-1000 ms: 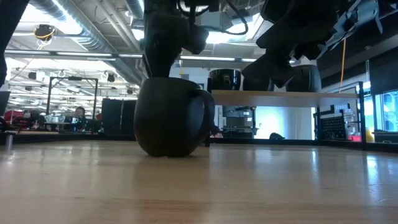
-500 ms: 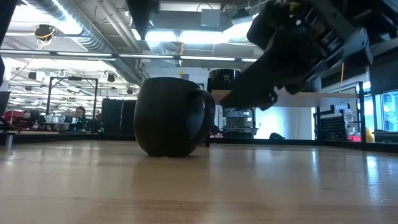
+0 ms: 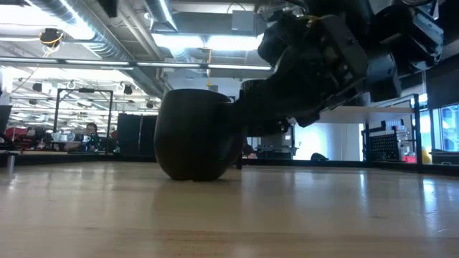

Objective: Place coffee mugs
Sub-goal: Put the black mug on the shelf aligned with other black mug, then put the black orange mug on the shelf

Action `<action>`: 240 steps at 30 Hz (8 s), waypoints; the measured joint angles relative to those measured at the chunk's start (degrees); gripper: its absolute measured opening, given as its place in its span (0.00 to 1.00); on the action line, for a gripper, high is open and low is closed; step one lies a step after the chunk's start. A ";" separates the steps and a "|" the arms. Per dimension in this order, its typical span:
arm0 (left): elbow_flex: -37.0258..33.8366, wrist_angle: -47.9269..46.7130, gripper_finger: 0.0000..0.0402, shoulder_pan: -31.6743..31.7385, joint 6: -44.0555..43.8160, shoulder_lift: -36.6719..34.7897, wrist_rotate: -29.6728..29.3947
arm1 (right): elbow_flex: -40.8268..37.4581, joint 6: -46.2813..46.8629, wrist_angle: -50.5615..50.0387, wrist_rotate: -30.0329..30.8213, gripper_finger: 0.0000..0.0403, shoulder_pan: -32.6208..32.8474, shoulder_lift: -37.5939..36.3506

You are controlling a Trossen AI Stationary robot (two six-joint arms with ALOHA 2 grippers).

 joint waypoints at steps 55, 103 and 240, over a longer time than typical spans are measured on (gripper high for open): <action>-0.40 5.85 0.26 17.36 30.15 -21.27 -11.83 | 4.30 -7.04 -44.90 2.10 0.03 -17.56 -41.98; -0.45 13.43 0.26 23.83 36.61 -21.53 -11.81 | 4.34 -9.16 -44.86 -2.53 0.03 -32.00 -37.75; -0.45 18.46 0.26 23.83 37.55 -21.43 -7.75 | 4.34 13.17 -68.76 -18.47 0.34 -28.87 -56.26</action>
